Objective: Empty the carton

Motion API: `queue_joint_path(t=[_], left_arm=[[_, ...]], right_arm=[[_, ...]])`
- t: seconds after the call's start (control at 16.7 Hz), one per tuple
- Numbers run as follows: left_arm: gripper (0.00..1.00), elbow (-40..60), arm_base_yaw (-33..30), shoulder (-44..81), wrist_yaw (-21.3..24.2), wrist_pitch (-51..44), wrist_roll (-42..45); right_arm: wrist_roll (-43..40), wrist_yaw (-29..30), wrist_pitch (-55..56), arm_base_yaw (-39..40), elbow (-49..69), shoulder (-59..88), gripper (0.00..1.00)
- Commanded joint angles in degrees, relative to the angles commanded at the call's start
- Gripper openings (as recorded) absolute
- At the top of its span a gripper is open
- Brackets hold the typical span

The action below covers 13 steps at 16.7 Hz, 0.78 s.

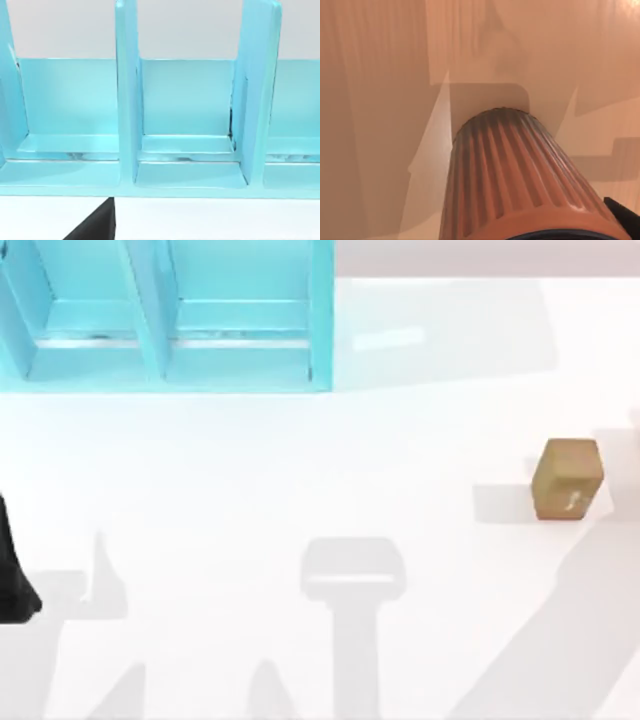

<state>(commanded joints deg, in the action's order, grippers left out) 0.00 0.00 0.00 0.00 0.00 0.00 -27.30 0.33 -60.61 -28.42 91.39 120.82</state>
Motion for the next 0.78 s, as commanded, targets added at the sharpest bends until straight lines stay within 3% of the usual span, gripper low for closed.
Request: queue_joint_path(t=[0.3,0.78], left_arm=[[1.0,0.0,0.0,0.0,0.0,0.0,0.0],[1.0,0.0,0.0,0.0,0.0,0.0,0.0]], right_arm=[[1.2,0.6,-3.5,1.0,4.1,-3.7,0.0],[1.6,1.8,-22.3,0.0,27.0,-6.5,0.0]])
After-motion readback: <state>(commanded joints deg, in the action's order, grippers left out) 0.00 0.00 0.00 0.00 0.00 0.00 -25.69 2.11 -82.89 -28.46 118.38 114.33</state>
